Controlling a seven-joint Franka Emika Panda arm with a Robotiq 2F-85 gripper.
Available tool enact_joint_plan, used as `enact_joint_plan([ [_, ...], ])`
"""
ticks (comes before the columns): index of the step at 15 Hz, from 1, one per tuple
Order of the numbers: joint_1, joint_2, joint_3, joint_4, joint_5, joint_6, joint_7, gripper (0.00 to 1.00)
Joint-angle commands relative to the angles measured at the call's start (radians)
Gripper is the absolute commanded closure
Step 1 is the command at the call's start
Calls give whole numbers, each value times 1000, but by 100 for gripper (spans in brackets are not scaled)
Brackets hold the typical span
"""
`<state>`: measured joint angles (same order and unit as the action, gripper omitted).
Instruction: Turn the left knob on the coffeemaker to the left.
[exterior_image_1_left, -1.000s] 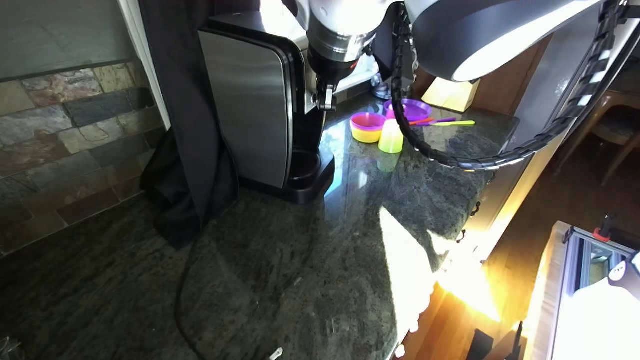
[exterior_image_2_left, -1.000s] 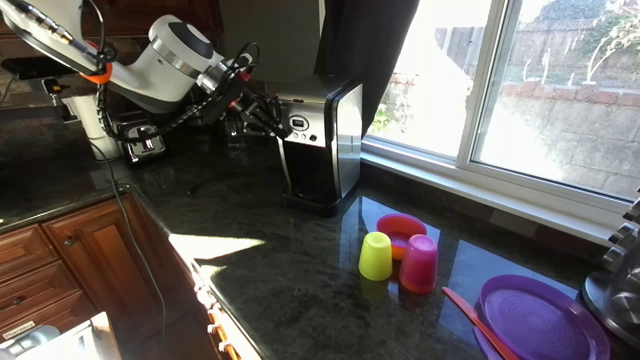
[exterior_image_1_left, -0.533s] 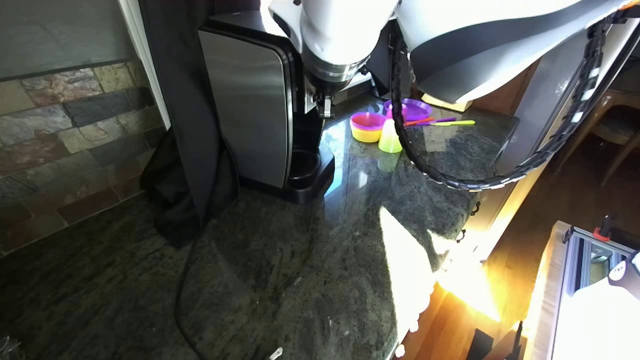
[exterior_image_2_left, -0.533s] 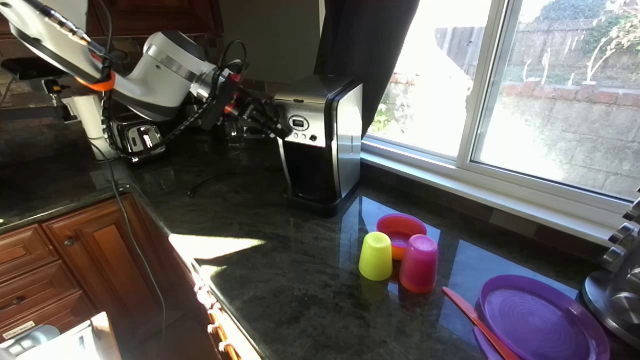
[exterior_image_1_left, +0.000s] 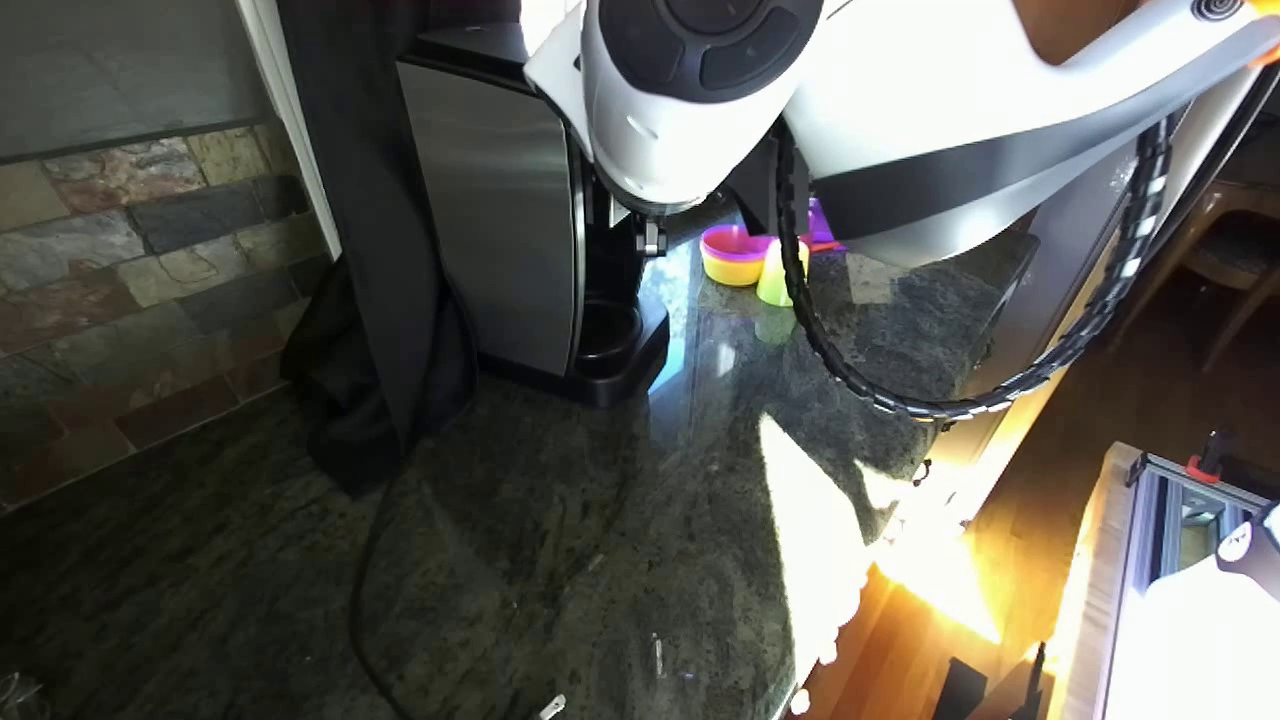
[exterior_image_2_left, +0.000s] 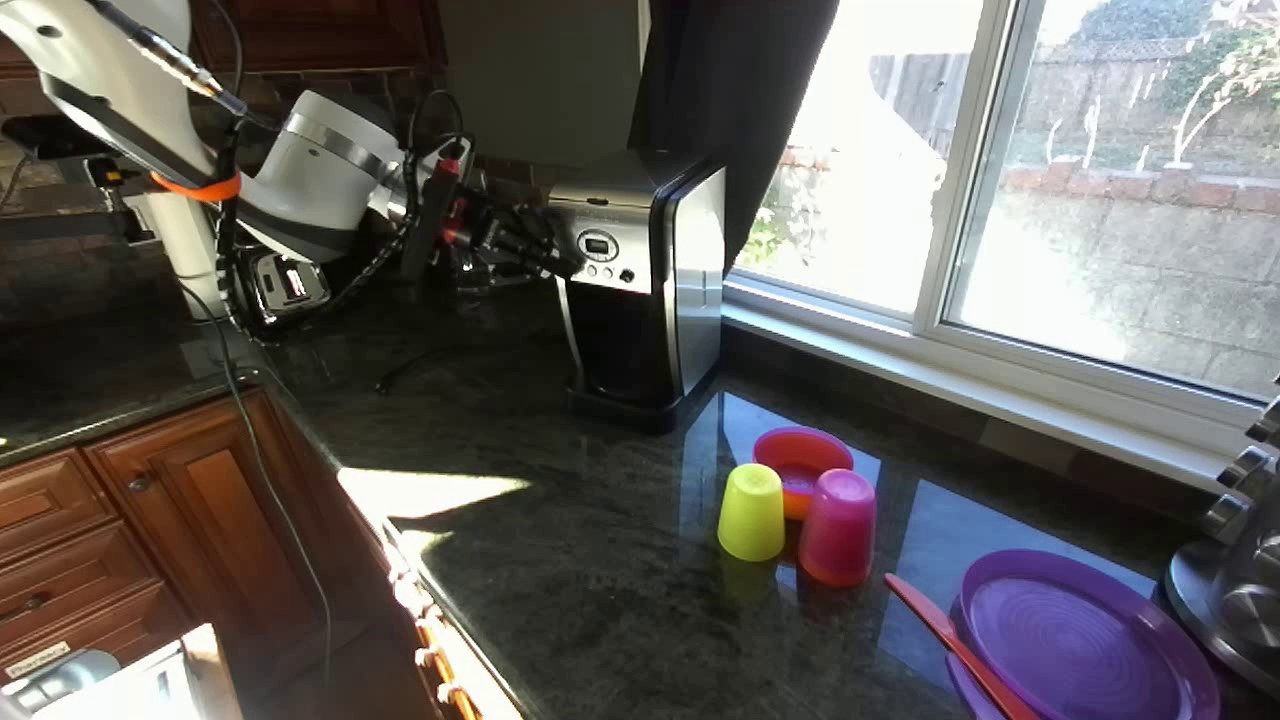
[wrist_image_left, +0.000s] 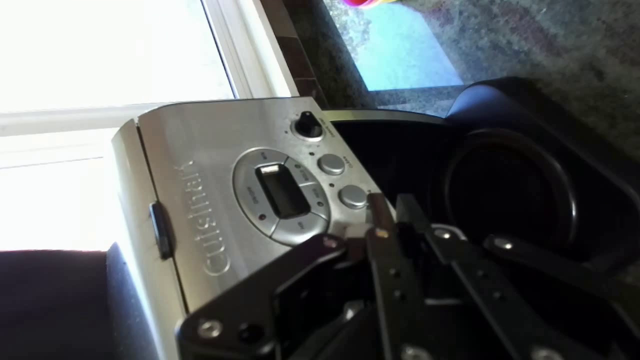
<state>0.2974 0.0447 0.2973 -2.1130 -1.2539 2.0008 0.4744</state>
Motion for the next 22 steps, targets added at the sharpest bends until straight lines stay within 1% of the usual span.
enact_joint_plan([
  [1, 14, 61, 3, 29, -74, -61, 50, 98],
  [12, 51, 134, 11, 47, -194, -228, 46, 98],
  [19, 49, 140, 12, 62, -177, -244, 39, 97],
  [20, 49, 141, 13, 63, -172, -246, 41, 66],
  [21, 49, 140, 13, 64, -165, -245, 39, 65],
  [22, 48, 139, 13, 65, -157, -246, 38, 60],
])
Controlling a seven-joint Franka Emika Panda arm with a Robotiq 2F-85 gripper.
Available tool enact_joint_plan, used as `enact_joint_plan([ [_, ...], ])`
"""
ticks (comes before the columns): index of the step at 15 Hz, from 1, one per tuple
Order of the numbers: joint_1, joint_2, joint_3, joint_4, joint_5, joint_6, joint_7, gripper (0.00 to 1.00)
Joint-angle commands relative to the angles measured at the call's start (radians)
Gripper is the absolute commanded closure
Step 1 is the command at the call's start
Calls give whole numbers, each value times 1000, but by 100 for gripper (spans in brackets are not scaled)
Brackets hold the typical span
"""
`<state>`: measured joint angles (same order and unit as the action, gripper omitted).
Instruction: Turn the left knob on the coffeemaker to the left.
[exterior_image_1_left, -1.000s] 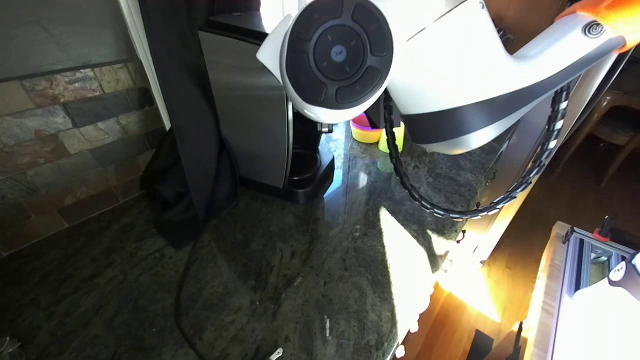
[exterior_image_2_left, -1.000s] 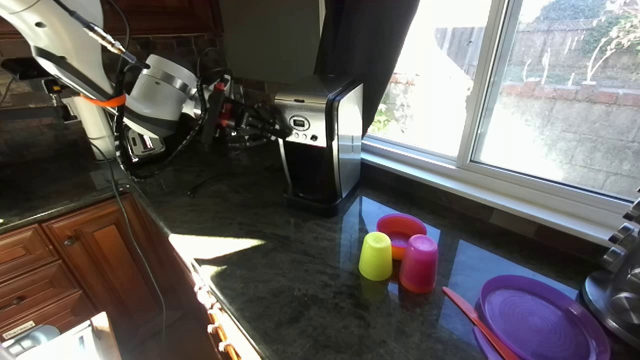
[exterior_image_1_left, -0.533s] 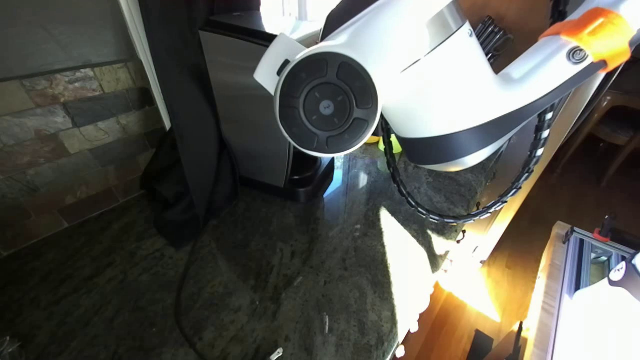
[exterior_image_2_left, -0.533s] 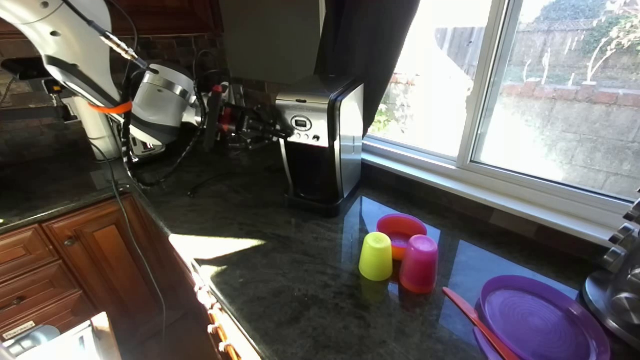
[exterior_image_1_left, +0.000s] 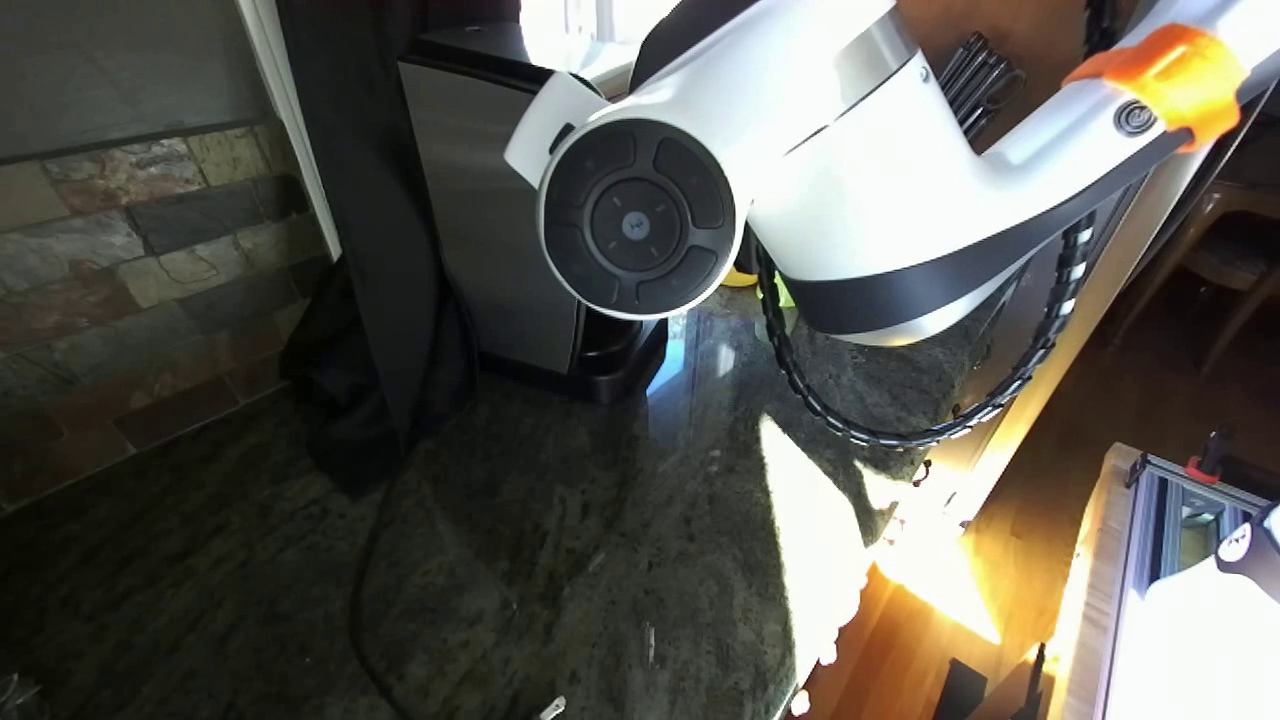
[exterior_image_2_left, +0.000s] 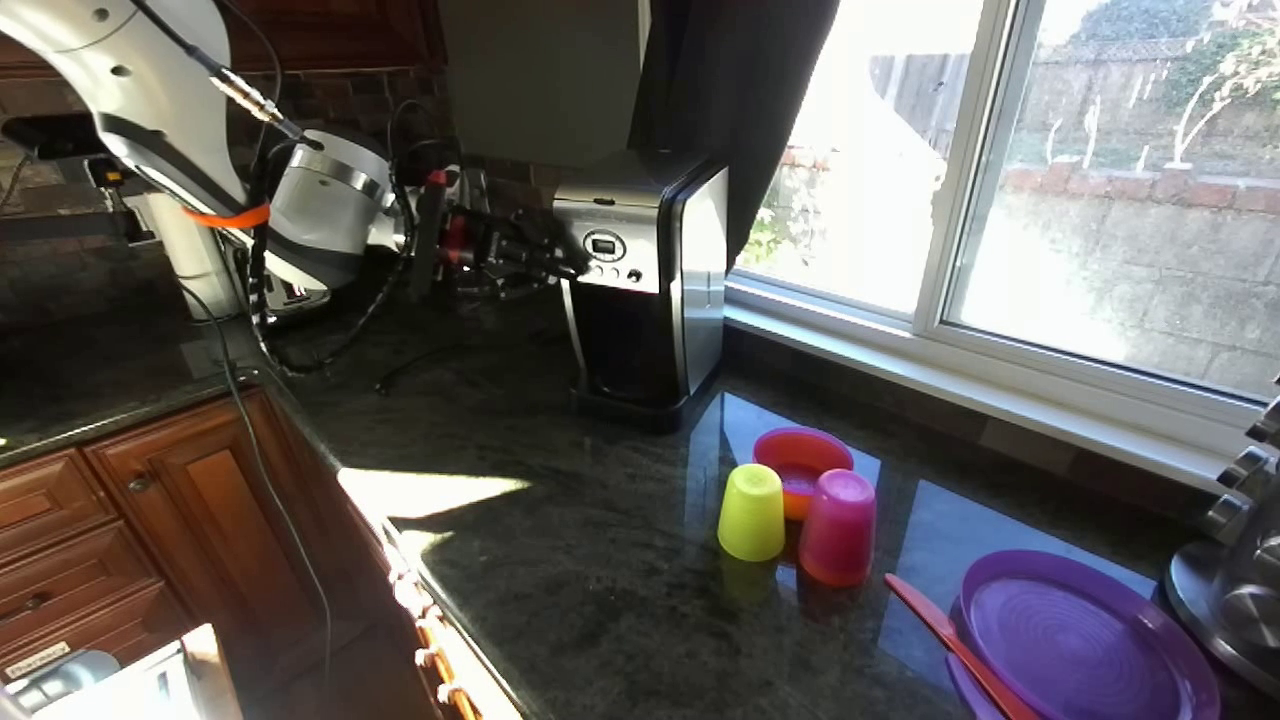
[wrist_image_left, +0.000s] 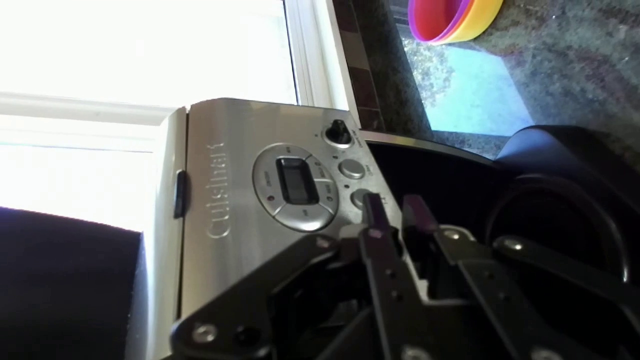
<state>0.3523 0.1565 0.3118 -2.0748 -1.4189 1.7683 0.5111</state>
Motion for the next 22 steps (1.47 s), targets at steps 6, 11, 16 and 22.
enact_joint_plan([
  [6, -13, 8, 2, 32, 85, -16, -4, 15],
  [11, -20, -28, -1, 52, 183, -7, -19, 0],
  [16, -47, -104, -9, 62, 388, 41, -98, 1],
  [22, -90, -199, -46, 69, 701, 122, -283, 0],
])
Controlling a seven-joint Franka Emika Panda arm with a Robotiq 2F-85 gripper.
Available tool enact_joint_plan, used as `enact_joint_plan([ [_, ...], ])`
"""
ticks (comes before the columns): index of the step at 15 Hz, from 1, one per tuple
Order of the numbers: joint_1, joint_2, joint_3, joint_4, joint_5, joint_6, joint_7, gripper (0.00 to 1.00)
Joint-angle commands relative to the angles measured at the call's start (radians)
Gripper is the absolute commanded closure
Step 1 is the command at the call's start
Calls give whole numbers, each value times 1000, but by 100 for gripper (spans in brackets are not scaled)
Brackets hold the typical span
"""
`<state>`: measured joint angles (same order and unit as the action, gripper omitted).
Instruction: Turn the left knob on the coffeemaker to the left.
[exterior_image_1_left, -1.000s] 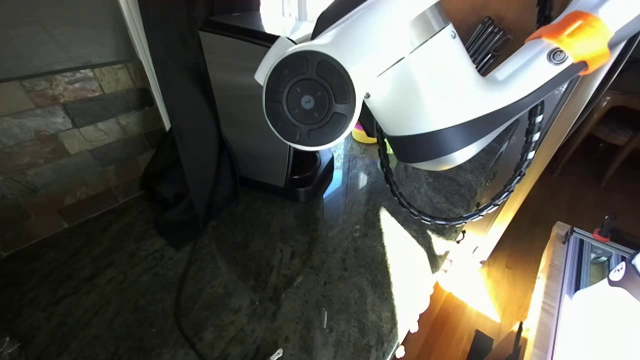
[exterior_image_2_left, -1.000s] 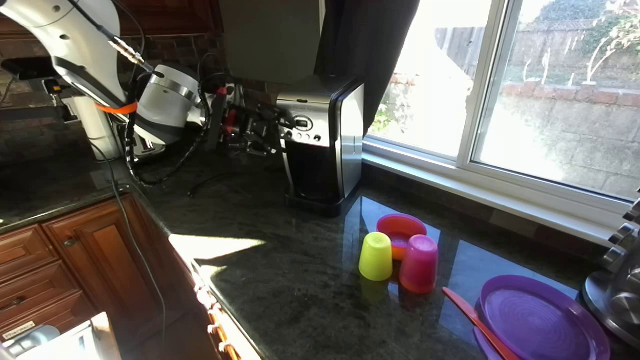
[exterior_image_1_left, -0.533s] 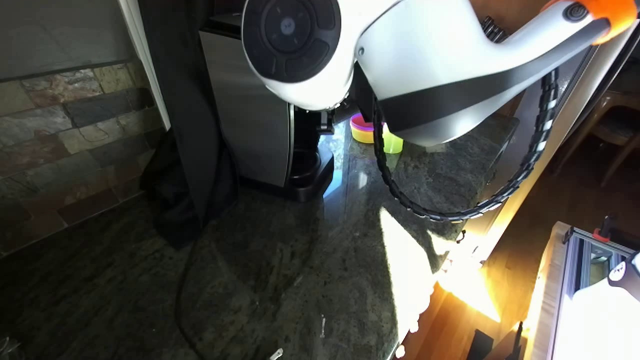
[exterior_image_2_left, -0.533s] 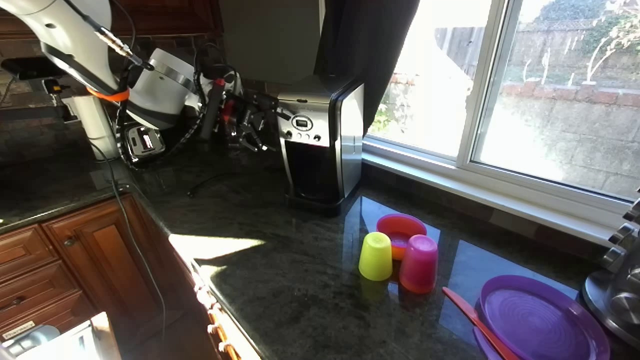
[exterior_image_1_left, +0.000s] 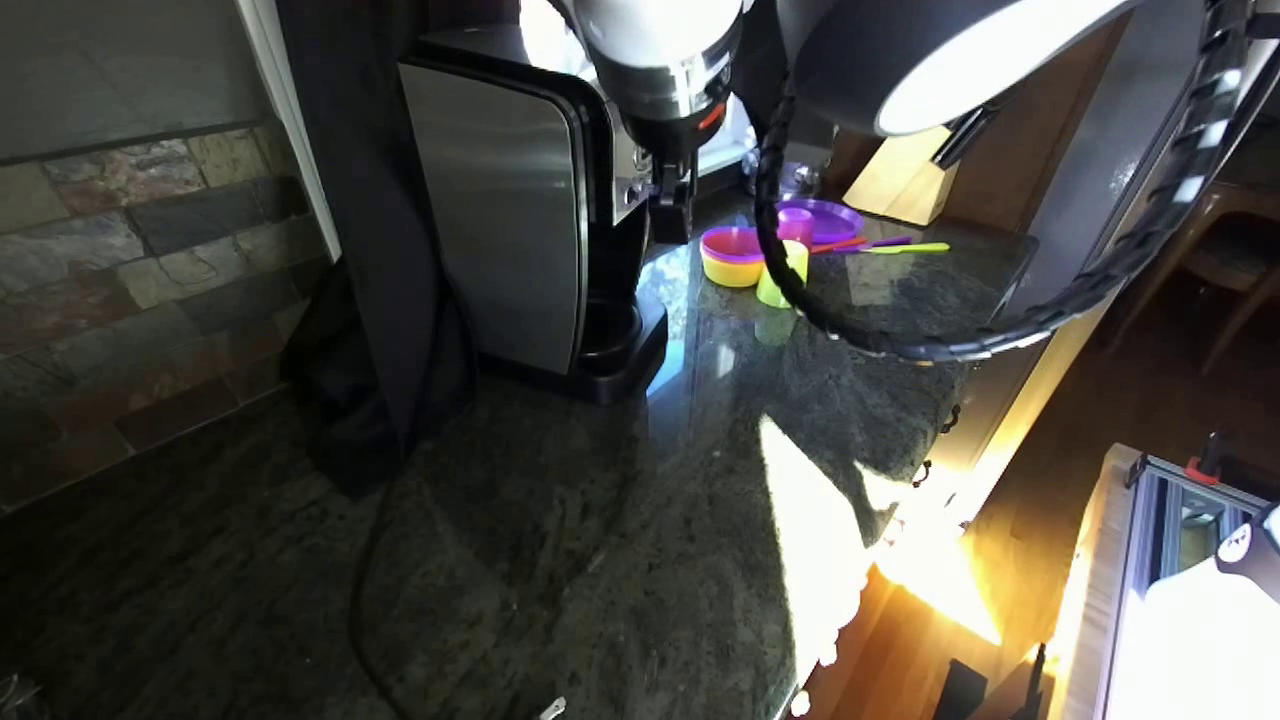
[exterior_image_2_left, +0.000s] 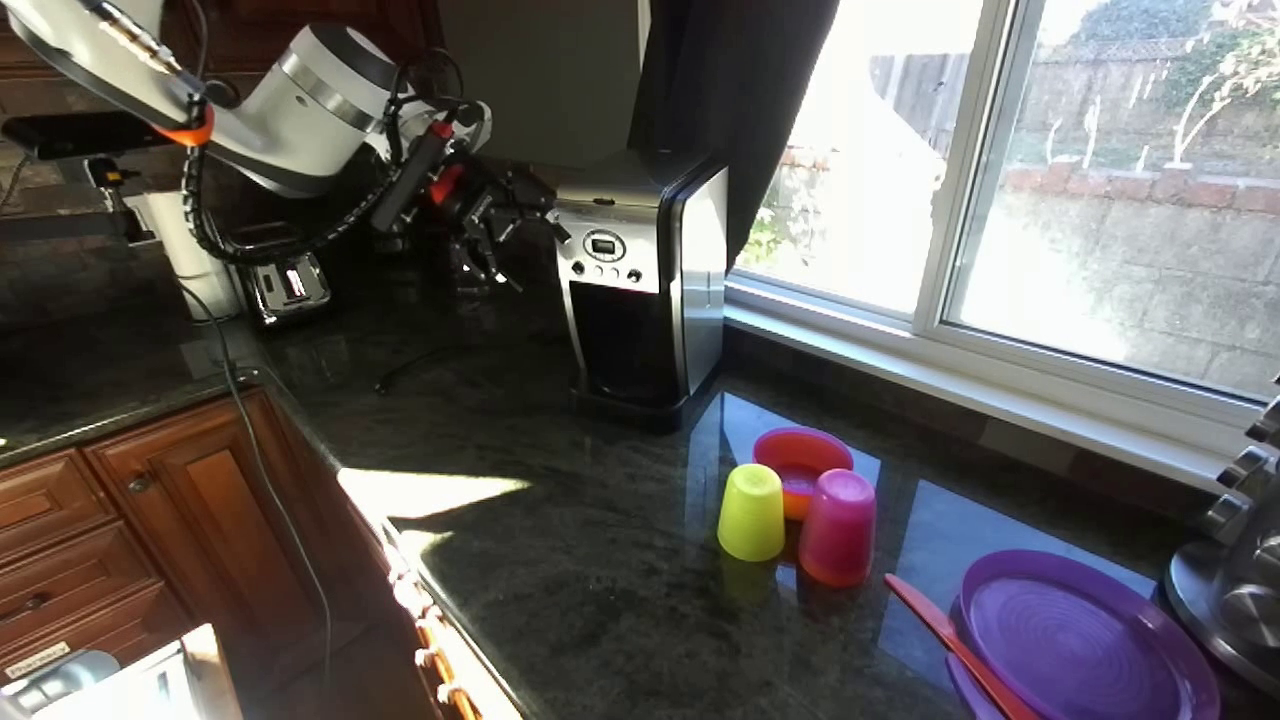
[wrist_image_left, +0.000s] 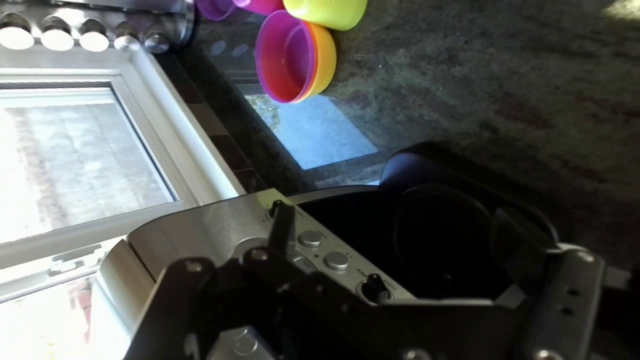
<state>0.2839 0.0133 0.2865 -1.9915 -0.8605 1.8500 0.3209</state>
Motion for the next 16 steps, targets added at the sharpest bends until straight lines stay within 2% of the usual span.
enact_joint_plan([
  [1, -28, -67, -29, -14, 186, 40, -117, 0],
  [8, -77, -142, -82, -15, 440, 13, -209, 0],
  [16, -120, -209, -118, -30, 573, 22, -208, 0],
])
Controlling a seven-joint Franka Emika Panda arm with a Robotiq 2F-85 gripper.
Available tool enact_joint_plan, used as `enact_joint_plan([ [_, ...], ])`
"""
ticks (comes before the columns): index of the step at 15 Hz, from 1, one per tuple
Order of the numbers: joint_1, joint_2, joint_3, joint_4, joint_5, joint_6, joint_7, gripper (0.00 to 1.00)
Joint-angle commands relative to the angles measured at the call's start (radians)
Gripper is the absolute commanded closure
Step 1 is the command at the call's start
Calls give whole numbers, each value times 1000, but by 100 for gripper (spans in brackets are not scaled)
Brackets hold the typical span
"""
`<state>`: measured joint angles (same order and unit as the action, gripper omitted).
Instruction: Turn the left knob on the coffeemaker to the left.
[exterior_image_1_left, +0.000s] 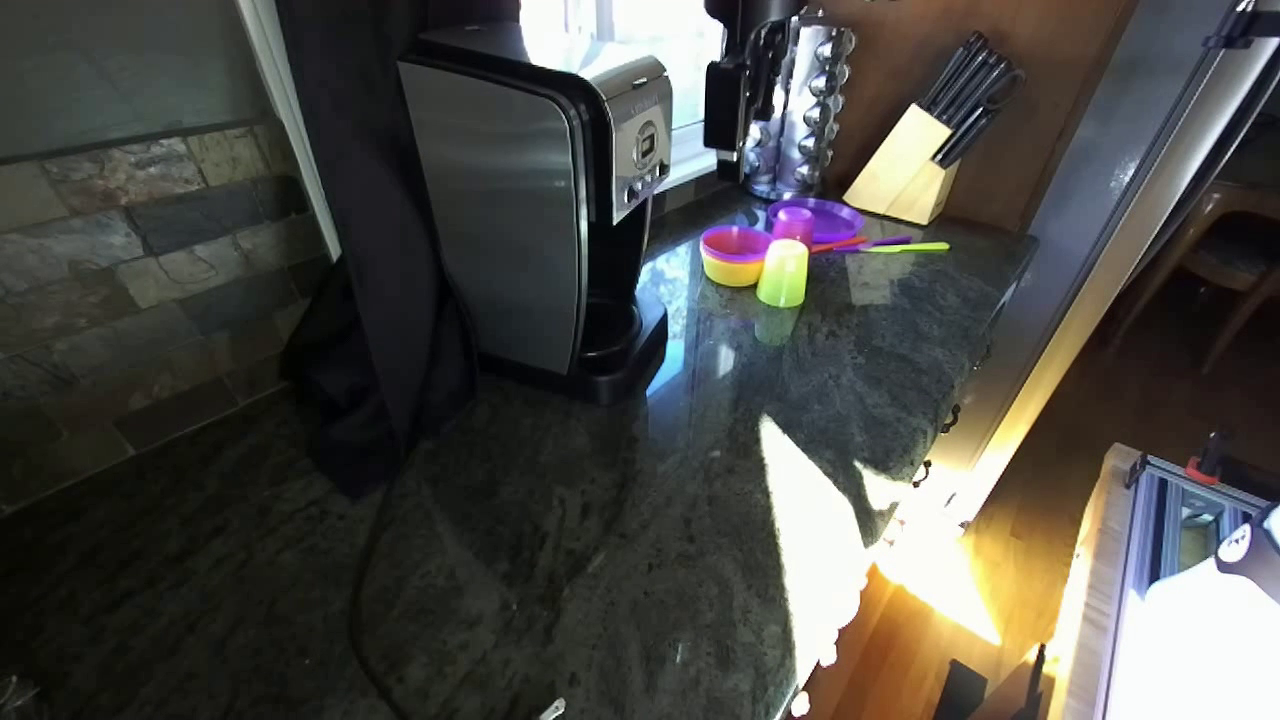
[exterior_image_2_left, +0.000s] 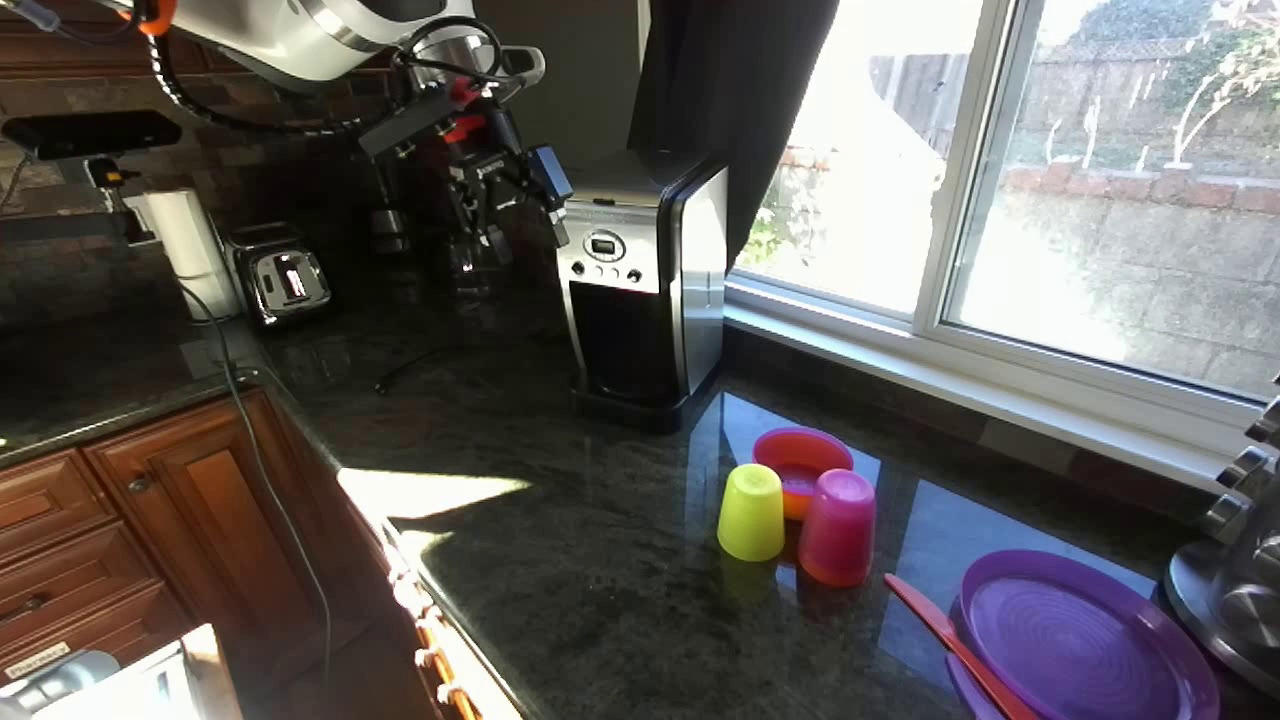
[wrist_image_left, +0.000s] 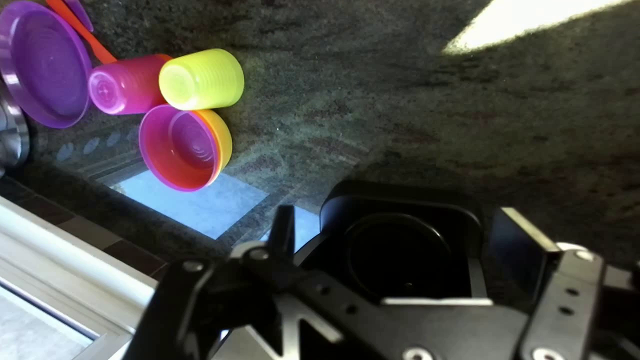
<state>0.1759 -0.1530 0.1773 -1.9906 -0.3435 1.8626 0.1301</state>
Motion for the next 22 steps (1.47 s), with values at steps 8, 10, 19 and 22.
enact_joint_plan([
  [8, -29, -137, -32, -138, 84, 235, -26, 0],
  [10, -33, -161, -39, -175, 96, 305, -25, 0],
  [19, -49, -225, -60, -270, 197, 417, -29, 0],
  [22, -53, -233, -61, -277, 209, 416, -28, 0],
])
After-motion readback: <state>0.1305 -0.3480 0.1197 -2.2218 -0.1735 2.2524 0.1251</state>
